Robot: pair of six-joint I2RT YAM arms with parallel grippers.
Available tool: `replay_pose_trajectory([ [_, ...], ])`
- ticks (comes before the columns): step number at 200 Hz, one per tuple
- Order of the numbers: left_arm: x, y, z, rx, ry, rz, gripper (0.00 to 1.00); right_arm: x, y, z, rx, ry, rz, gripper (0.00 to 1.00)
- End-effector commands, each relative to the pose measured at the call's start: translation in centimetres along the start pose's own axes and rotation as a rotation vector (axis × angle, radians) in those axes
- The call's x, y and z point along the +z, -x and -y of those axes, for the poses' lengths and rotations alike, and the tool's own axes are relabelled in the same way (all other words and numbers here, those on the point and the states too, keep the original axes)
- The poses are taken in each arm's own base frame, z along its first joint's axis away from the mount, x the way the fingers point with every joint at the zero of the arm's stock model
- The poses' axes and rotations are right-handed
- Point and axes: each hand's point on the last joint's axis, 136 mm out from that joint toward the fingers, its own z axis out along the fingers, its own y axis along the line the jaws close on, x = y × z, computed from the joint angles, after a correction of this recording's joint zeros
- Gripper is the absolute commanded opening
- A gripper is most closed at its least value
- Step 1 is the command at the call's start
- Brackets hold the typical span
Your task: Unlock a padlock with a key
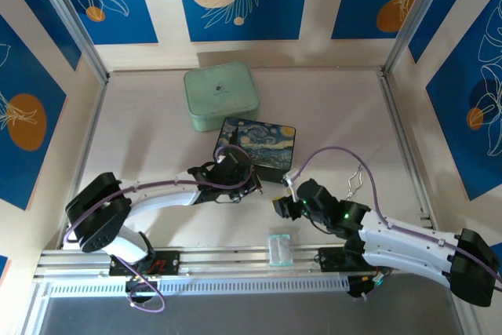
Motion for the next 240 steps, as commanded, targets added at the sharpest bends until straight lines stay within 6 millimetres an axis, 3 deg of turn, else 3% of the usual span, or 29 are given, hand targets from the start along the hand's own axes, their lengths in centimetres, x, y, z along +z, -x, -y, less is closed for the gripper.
replay_pose_trajectory([
  [1,-0.6,0.5,1.4,0.017,-0.062,0.003,0.00,0.4,1.3,-0.2,-0.056,-0.020,0.095,0.57],
  [42,0.7,-0.1,2.3,-0.030,-0.131,-0.025,0.00,1.7,1.5,-1.4,-0.071,0.008,0.056,0.54],
  [77,0.7,0.2,1.1,-0.023,-0.088,0.004,0.00,2.2,1.3,-1.9,-0.094,-0.004,0.088,0.51],
  [126,0.9,-0.8,1.0,-0.046,-0.111,-0.032,0.00,2.6,0.8,-2.2,-0.150,-0.027,0.070,0.44],
  [156,0.3,-0.8,0.3,-0.040,-0.101,-0.027,0.00,3.1,0.0,-2.7,-0.171,-0.005,0.046,0.44],
  [191,0.6,-1.5,0.2,-0.052,-0.111,-0.055,0.00,3.7,0.2,-3.8,-0.178,0.017,0.027,0.52],
  [240,0.6,-2.0,0.0,-0.061,-0.119,-0.075,0.00,5.4,0.4,-4.1,-0.201,-0.020,0.014,0.46],
])
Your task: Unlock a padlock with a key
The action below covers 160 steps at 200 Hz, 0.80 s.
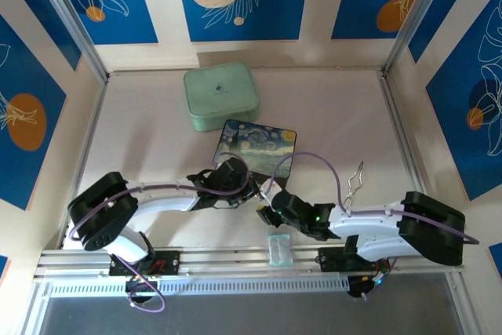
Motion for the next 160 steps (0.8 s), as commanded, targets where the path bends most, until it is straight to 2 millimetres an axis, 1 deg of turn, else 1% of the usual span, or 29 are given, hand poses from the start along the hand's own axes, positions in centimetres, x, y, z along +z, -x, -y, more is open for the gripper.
replay_pose_trajectory([
  [1,-0.6,-0.7,1.7,-0.001,-0.068,-0.029,0.00,0.4,2.3,-0.4,0.011,-0.013,0.060,0.46],
  [14,-0.6,-0.9,1.7,-0.009,-0.076,-0.036,0.00,0.7,2.4,0.0,0.021,-0.037,0.065,0.45],
  [41,-0.6,-1.0,1.3,-0.007,-0.066,-0.033,0.00,1.2,2.3,1.2,0.043,-0.112,0.055,0.38],
  [53,-0.5,-1.1,1.0,-0.011,-0.063,-0.036,0.00,1.5,2.3,1.1,0.040,-0.104,0.051,0.34],
  [72,-0.4,-1.4,0.7,-0.015,-0.062,-0.049,0.00,1.9,2.4,0.9,0.060,-0.080,0.035,0.32],
  [88,-0.2,-1.6,0.5,-0.026,-0.065,-0.061,0.00,2.0,2.9,0.6,0.070,-0.053,0.057,0.29],
  [125,0.2,-1.9,-0.2,-0.034,-0.057,-0.074,0.00,2.2,3.2,0.0,0.102,0.027,0.065,0.22],
  [145,0.1,-2.0,-0.3,-0.034,-0.060,-0.079,0.00,2.2,2.9,0.5,0.161,0.050,0.059,0.20],
  [160,0.0,-2.1,-0.3,-0.030,-0.065,-0.082,0.00,2.1,2.5,1.5,0.265,0.067,0.049,0.21],
])
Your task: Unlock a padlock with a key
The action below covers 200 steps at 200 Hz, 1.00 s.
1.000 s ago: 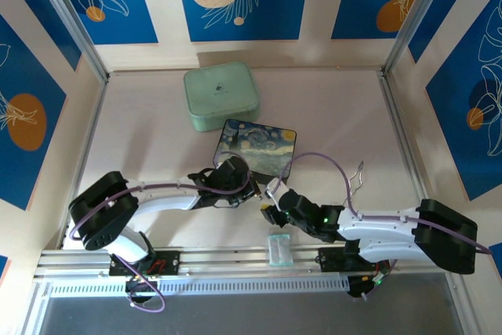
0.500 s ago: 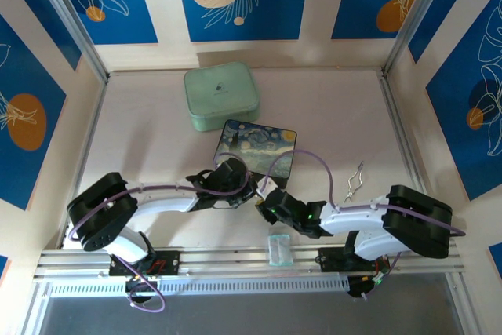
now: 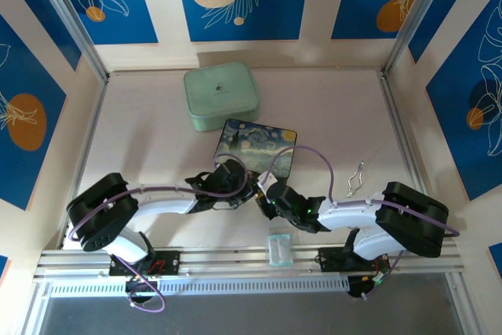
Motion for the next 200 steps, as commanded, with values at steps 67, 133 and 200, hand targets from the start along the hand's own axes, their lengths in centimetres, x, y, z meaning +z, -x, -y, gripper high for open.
replay_pose_trajectory([
  [67,-0.9,-2.0,-1.7,0.006,0.008,-0.080,0.00,-2.2,0.7,3.1,0.397,0.101,0.091,0.27],
  [133,-0.9,-1.8,-1.3,0.025,0.007,-0.063,0.00,-2.6,-0.3,4.5,0.500,0.069,0.078,0.38],
  [200,-1.0,-2.1,-0.4,0.000,-0.030,-0.081,0.00,-1.9,-1.2,5.0,0.555,0.034,0.047,0.38],
])
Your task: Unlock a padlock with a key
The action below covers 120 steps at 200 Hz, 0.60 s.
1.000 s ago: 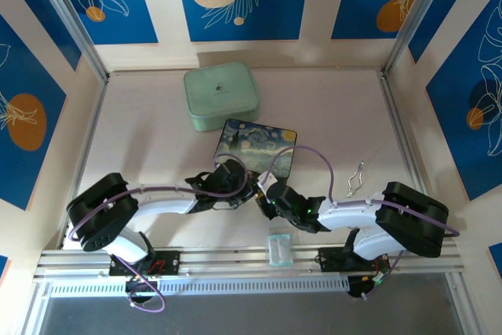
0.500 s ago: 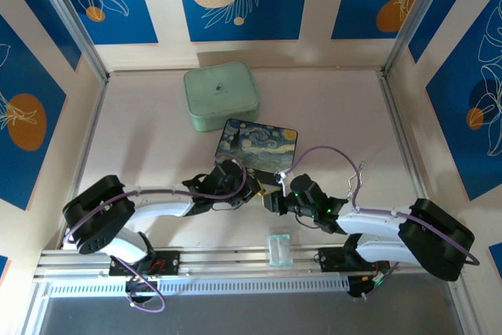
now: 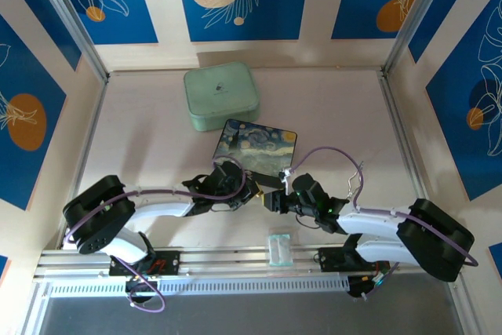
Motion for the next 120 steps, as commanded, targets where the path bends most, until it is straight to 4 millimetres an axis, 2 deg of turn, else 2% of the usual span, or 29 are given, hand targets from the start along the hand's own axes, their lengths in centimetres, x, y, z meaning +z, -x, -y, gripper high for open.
replay_pose_trajectory([
  [1,-0.5,-1.6,-0.9,0.021,0.026,-0.065,0.00,-0.2,0.4,4.0,0.060,-0.177,0.049,0.38],
  [64,-0.1,-1.7,-1.8,0.007,0.041,-0.067,0.00,-0.6,-0.1,4.0,0.086,-0.175,0.041,0.39],
  [120,0.3,-1.6,-2.3,0.009,0.057,-0.064,0.00,-1.2,0.0,4.7,0.135,-0.202,0.076,0.47],
])
